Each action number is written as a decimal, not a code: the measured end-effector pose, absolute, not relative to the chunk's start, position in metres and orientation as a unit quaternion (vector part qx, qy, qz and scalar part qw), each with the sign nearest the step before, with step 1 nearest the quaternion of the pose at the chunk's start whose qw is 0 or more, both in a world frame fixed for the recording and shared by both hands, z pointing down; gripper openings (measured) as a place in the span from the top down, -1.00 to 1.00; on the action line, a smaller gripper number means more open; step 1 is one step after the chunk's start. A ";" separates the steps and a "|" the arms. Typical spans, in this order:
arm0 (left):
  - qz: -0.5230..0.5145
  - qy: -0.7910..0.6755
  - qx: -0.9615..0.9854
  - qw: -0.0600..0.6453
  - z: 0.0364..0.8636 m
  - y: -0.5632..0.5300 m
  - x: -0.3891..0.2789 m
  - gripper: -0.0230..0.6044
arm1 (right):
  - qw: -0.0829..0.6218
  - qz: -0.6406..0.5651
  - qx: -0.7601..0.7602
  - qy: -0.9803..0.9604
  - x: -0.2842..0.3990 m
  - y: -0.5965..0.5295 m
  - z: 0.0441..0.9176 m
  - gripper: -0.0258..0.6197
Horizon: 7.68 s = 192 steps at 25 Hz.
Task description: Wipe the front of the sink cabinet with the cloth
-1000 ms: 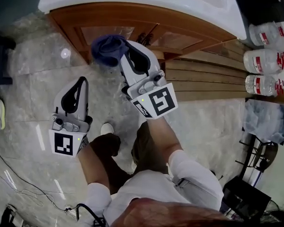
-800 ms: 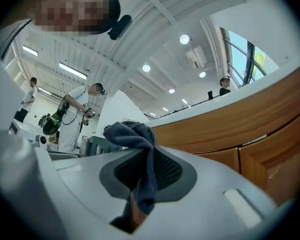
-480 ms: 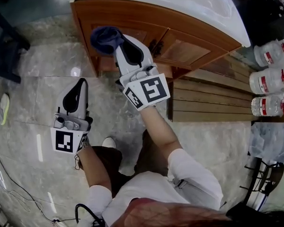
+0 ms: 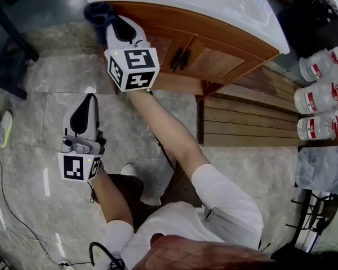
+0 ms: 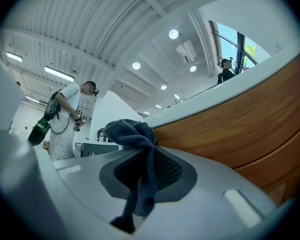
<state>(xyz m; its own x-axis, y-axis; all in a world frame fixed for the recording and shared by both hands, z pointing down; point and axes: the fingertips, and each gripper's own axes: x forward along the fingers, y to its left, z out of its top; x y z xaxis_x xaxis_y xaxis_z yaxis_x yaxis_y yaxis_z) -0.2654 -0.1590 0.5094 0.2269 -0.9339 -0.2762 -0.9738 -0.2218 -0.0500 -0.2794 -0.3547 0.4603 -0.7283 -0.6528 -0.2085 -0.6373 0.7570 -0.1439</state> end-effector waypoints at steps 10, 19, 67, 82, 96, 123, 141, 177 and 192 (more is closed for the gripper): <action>0.077 0.598 -0.792 0.098 0.525 -0.172 -0.251 0.92 | 0.136 -0.007 -0.429 0.893 -0.154 -0.380 0.465 0.78; 0.071 0.580 -0.807 0.084 0.544 -0.187 -0.241 0.92 | 0.113 0.053 -0.520 0.845 -0.003 -0.403 0.468 0.77; 0.040 0.607 -0.789 0.087 0.544 -0.179 -0.242 0.92 | 0.112 0.057 -0.442 0.888 -0.055 -0.348 0.495 0.83; 0.041 0.643 -0.759 0.091 0.539 -0.162 -0.287 0.92 | 0.114 -0.035 -0.320 0.940 -0.266 -0.351 0.547 0.83; 0.031 0.639 -0.765 0.070 0.547 -0.165 -0.289 0.92 | 0.102 -0.024 -0.350 0.931 -0.268 -0.368 0.556 0.83; 0.005 0.601 -0.796 0.072 0.558 -0.181 -0.246 0.92 | 0.107 0.012 -0.502 0.858 -0.054 -0.394 0.553 0.83; -0.025 0.584 -0.808 0.076 0.566 -0.187 -0.225 0.92 | 0.108 0.010 -0.672 0.733 0.177 -0.420 0.569 0.83; 0.018 0.617 -0.783 0.081 0.552 -0.174 -0.246 0.92 | 0.095 -0.052 -0.341 0.934 -0.206 -0.314 0.619 0.83; 0.027 0.632 -0.769 0.086 0.543 -0.159 -0.266 0.92 | 0.024 -0.041 -0.348 0.936 -0.285 -0.365 0.655 0.83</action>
<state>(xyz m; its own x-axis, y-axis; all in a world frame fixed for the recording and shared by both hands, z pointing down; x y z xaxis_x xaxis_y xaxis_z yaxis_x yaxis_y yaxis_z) -0.2657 -0.1594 0.5434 0.1989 -0.9683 -0.1511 -0.9777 -0.1854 -0.0986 -0.2851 -0.3653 0.6550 -0.7565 -0.6537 -0.0165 -0.6498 0.7543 -0.0934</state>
